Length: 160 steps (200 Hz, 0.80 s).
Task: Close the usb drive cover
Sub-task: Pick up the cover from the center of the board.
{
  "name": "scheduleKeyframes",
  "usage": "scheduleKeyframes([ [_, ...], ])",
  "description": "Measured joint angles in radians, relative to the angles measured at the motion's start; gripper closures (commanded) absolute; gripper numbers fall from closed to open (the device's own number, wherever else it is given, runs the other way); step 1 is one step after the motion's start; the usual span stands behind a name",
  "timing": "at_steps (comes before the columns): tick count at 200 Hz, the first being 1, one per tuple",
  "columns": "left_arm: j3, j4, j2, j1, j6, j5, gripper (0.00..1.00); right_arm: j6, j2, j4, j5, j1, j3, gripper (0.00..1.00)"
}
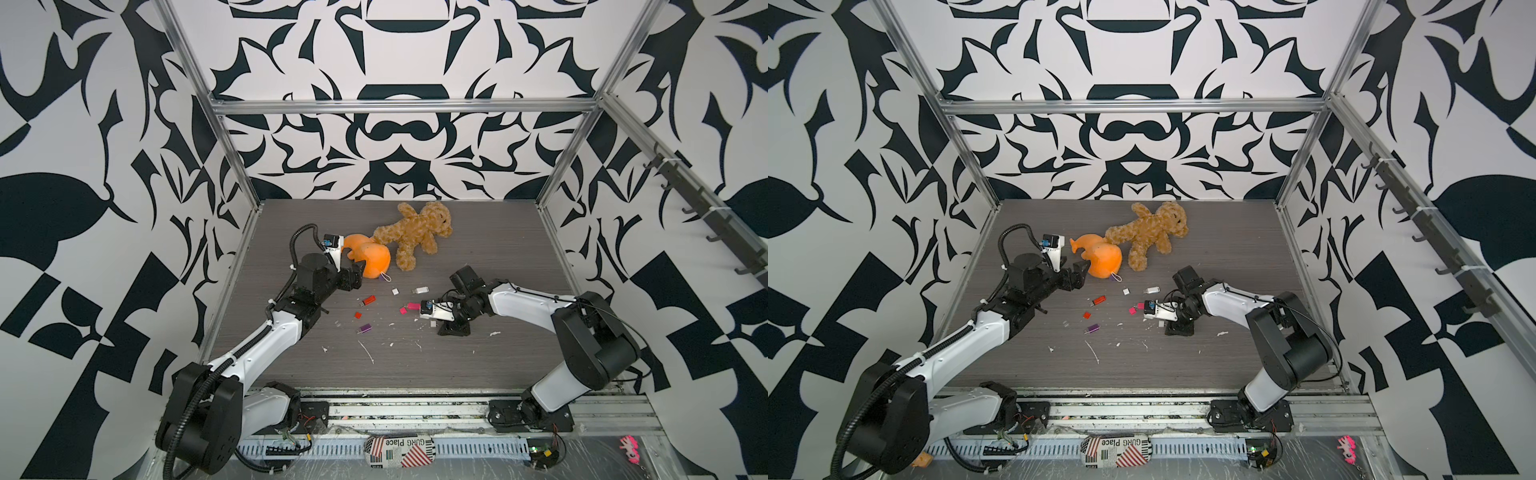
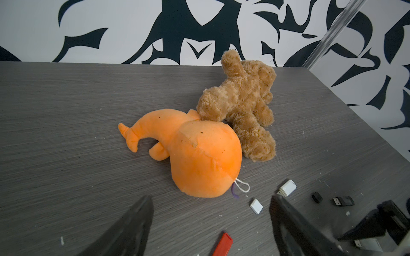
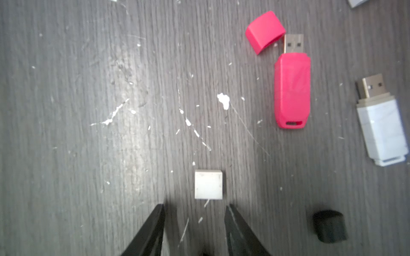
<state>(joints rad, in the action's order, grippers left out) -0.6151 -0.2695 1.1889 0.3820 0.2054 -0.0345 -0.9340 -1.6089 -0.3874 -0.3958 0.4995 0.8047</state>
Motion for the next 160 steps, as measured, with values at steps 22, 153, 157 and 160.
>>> scheduleKeyframes([
  [22, 0.0, 0.006, 0.0, 0.0, 0.0, 0.0, 0.14, -0.007, -0.012, 0.005, 0.0, 0.0, 0.011, 0.56],
  [153, 0.0, 0.006, 0.014, 0.0, 0.015, 0.0, 0.14, -0.042, -0.081, -0.047, 0.008, 0.019, 0.097, 0.68],
  [157, 0.0, 0.006, 0.014, 0.0, 0.015, 0.0, 0.14, -0.043, -0.082, -0.05, 0.008, 0.019, 0.098, 0.68],
  [160, 0.0, 0.006, 0.015, 0.0, 0.016, 0.0, 0.14, -0.043, -0.083, -0.052, 0.008, 0.019, 0.1, 0.69],
])
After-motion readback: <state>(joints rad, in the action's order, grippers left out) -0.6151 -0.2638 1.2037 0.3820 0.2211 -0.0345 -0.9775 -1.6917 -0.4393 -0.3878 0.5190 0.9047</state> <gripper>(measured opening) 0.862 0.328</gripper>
